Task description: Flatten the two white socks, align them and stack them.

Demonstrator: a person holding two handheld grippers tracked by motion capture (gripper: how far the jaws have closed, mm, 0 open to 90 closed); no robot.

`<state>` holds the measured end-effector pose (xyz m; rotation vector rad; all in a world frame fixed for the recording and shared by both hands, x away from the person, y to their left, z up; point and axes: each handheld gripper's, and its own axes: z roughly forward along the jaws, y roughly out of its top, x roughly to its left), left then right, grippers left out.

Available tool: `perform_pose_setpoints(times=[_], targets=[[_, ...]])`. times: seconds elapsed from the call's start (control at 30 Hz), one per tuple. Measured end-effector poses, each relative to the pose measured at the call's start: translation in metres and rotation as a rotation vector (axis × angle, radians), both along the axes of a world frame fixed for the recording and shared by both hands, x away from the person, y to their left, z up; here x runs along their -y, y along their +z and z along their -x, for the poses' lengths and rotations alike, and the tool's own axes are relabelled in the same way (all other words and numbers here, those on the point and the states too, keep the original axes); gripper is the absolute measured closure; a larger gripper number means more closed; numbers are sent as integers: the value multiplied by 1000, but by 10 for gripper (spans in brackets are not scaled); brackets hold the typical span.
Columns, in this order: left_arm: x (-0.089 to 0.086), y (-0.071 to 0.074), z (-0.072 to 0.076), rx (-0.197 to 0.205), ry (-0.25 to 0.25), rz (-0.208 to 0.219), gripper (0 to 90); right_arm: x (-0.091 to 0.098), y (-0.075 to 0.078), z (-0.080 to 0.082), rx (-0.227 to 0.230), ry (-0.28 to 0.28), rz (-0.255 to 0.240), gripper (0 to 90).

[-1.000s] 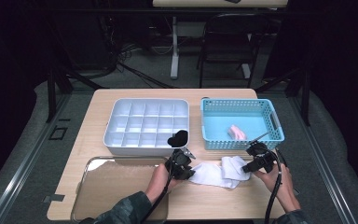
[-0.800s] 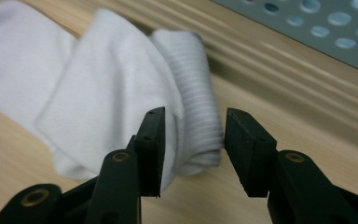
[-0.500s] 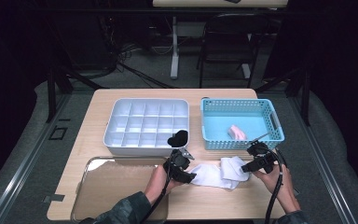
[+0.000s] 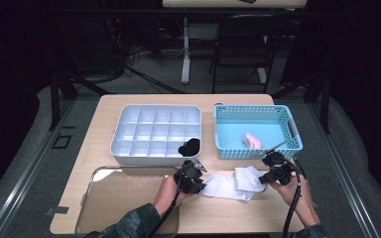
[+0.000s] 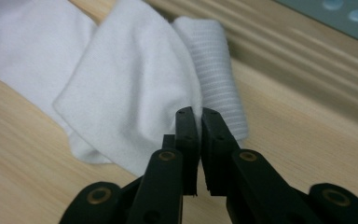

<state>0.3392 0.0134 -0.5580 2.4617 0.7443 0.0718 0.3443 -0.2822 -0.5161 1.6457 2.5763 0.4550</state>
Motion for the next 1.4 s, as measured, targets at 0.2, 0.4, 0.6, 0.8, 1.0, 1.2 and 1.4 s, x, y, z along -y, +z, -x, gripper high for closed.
perform_pose_setpoints(times=[0.2, 0.4, 0.6, 0.8, 1.0, 1.2, 1.4], targets=[[0, -1, 0, -8, -2, 1, 810, 0, 19, 6, 58, -1, -95, 875], [2, -2, -1, -13, 5, -10, 791, -11, 29, 11, 103, 27, -227, 875], [2, -2, -2, -19, 3, -15, 727, -32, 27, 11, 102, 82, -251, 874], [1, 3, -3, -21, 11, -9, 626, -52, 19, 8, 103, 103, -253, 874], [-1, 13, 0, -18, 2, 28, 551, -63, 5, 3, 78, 133, -251, 815], [3, 18, 1, -23, -21, 60, 489, -66, 6, 4, 79, 155, -318, 730], [8, 21, -1, -41, -29, 100, 456, -61, 6, 2, 67, 167, -380, 694]])
